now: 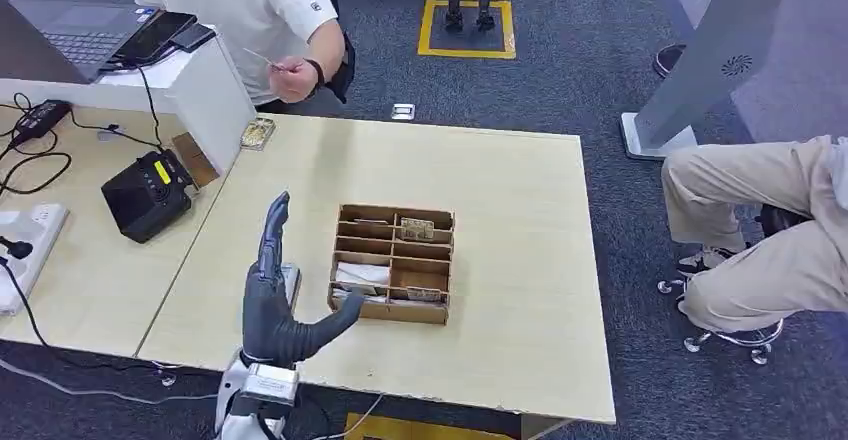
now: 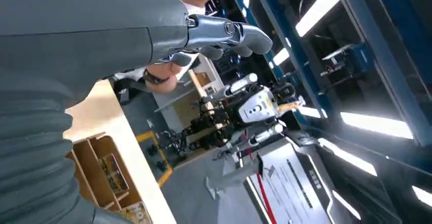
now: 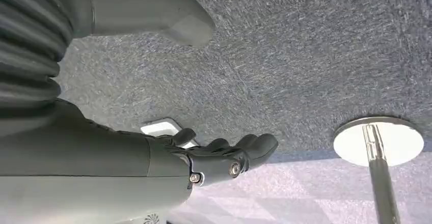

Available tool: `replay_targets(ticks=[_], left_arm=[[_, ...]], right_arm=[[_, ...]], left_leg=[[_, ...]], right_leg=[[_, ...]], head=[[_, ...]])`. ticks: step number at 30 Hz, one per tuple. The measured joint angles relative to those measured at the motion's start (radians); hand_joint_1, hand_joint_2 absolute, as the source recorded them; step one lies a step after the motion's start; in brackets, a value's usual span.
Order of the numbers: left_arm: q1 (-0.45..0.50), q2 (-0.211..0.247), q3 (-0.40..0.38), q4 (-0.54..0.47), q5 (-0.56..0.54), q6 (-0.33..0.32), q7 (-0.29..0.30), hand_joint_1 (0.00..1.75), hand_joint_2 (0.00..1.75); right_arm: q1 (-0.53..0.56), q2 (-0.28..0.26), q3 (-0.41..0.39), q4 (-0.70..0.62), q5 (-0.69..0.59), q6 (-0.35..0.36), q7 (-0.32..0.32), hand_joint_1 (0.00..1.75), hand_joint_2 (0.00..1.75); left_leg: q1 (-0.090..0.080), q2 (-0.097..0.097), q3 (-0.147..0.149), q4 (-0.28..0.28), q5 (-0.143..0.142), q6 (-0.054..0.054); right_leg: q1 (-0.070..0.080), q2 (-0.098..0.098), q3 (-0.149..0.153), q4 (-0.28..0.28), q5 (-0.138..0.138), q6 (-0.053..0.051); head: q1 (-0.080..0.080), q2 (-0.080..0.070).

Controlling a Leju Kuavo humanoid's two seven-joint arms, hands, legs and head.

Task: Pass the card to the sensor for recognition and then transmit it.

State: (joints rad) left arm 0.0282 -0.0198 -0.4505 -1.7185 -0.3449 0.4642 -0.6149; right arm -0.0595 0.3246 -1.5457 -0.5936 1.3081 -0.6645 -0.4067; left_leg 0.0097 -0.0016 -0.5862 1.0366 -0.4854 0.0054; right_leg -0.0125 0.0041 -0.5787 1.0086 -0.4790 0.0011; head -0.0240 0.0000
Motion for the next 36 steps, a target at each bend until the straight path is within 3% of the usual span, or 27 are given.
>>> replay_targets(ticks=[4,7,9,17,20,25,27,32,36], left_arm=[[-0.007,0.006,-0.027,0.001,-0.074,-0.005,0.033,0.00,1.75],[-0.031,-0.011,-0.027,0.039,-0.298,0.168,0.135,0.00,1.75],[-0.051,-0.043,-0.005,0.075,-0.461,0.218,0.182,0.00,1.75],[-0.143,-0.148,0.166,0.198,-0.737,0.226,0.209,0.00,1.75],[-0.155,-0.162,0.180,0.233,-0.586,0.219,0.180,0.00,1.75],[-0.147,-0.154,0.167,0.242,-0.117,0.017,0.081,0.00,1.75],[-0.128,-0.140,0.149,0.223,0.015,-0.052,0.050,0.00,1.75],[-0.084,-0.105,0.123,0.153,0.168,-0.150,0.007,0.00,1.75],[-0.057,-0.075,0.103,0.113,0.152,-0.179,-0.019,0.00,1.75]], right_arm=[[0.000,0.000,0.000,0.003,0.014,0.000,-0.008,0.00,1.75],[0.000,0.000,0.000,0.004,0.014,0.000,-0.006,0.00,1.75],[0.000,0.000,0.000,0.005,0.013,0.000,-0.006,0.00,1.75],[-0.001,0.000,0.000,0.009,0.035,0.000,-0.004,0.00,1.75],[-0.001,0.000,0.000,0.010,0.035,0.000,-0.004,0.00,1.75],[0.000,0.000,0.000,0.010,0.055,0.000,-0.005,0.00,1.75],[0.000,0.000,0.000,0.010,0.053,0.000,-0.010,0.00,1.75],[0.000,0.000,0.000,0.010,0.052,0.000,-0.018,0.00,1.75],[0.000,0.000,0.000,0.010,0.052,0.000,-0.031,0.00,1.75]], left_leg=[[0.000,0.000,0.000,0.000,0.000,0.000],[0.000,0.000,0.000,0.000,0.000,0.000],[0.000,-0.001,0.000,0.000,0.000,0.000],[0.000,0.000,0.000,0.000,0.000,0.000],[0.000,0.000,0.000,0.000,0.000,0.000],[0.000,0.000,-0.001,0.000,0.000,0.000],[0.000,0.000,-0.001,0.000,0.000,0.000],[0.000,0.000,-0.001,0.000,0.000,0.000],[0.000,0.000,-0.001,0.000,0.000,0.000]], right_leg=[[0.000,0.000,0.000,0.000,0.000,0.000],[0.000,0.000,0.000,0.000,0.000,0.000],[0.000,-0.001,0.000,0.000,0.000,0.000],[0.000,0.000,0.000,0.000,0.000,0.000],[0.000,0.000,0.000,0.000,0.000,0.000],[0.000,0.000,0.000,0.000,0.000,0.000],[0.000,0.000,0.000,0.000,0.000,0.000],[0.000,0.000,0.000,0.000,0.000,0.000],[0.000,0.000,0.000,0.000,0.000,0.000]], head=[[0.000,0.000],[0.000,0.000],[0.000,0.000],[0.000,0.000],[0.000,0.000],[0.000,0.000],[0.000,0.000],[0.000,0.000],[0.000,0.000]])
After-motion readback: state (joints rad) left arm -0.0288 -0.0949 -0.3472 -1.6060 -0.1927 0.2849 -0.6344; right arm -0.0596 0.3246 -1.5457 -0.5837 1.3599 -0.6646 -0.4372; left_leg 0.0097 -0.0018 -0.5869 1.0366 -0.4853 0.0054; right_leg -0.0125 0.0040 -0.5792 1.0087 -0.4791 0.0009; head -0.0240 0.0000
